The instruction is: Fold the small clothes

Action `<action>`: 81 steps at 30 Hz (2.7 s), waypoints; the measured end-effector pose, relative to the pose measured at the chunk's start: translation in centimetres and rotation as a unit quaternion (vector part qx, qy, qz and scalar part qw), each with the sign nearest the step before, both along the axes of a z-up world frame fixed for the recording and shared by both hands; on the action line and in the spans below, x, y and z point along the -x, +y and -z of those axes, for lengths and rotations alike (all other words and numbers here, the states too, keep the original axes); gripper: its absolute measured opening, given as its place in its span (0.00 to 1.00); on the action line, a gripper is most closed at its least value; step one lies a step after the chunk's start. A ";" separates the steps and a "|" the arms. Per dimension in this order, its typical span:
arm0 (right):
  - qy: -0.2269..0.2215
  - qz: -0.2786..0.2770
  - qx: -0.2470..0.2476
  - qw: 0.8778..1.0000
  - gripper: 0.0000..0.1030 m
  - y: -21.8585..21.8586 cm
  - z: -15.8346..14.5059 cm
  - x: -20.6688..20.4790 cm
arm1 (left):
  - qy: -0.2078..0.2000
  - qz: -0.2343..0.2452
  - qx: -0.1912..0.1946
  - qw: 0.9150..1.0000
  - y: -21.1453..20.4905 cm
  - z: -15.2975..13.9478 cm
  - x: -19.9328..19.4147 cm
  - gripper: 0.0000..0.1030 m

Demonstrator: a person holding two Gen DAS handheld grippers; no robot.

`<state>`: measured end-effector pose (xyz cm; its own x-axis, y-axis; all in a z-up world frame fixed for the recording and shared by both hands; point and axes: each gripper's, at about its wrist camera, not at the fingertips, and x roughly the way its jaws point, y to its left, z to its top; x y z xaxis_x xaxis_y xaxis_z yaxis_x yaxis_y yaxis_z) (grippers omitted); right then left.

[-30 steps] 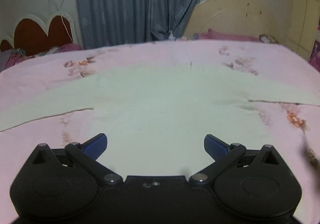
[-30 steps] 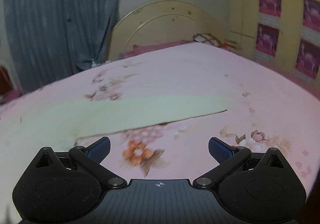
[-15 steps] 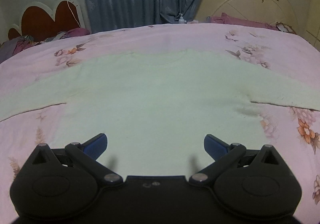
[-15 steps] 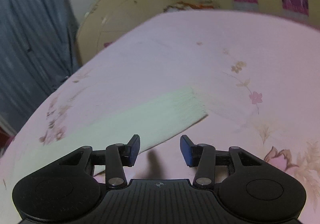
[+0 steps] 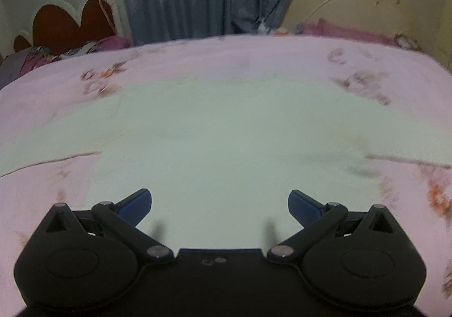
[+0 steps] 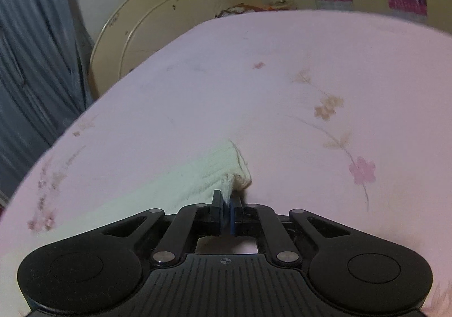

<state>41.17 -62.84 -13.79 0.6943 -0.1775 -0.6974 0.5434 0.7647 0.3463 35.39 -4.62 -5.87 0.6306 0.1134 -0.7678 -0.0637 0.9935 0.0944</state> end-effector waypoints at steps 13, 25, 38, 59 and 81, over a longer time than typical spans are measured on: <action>-0.072 -0.265 0.042 0.961 0.03 28.4 -8.5 -4.0 | -0.003 -0.016 0.071 0.997 13.7 1.5 1.2 0.98; -0.028 -0.440 0.076 0.894 0.03 53.7 -3.9 -5.6 | -0.017 -0.034 0.077 0.996 23.2 0.9 2.5 0.77; -0.022 -0.380 0.076 0.922 0.31 47.7 -3.0 -1.8 | -0.020 0.084 0.252 0.964 15.9 2.8 -6.7 0.45; 0.005 -0.333 0.008 0.943 0.31 35.6 -2.2 -1.1 | -0.060 0.057 0.213 0.973 13.2 2.2 -12.0 0.03; -0.001 -0.300 0.028 0.953 0.31 32.4 -3.5 -1.9 | -0.054 0.014 0.209 0.976 17.0 4.9 -10.0 0.10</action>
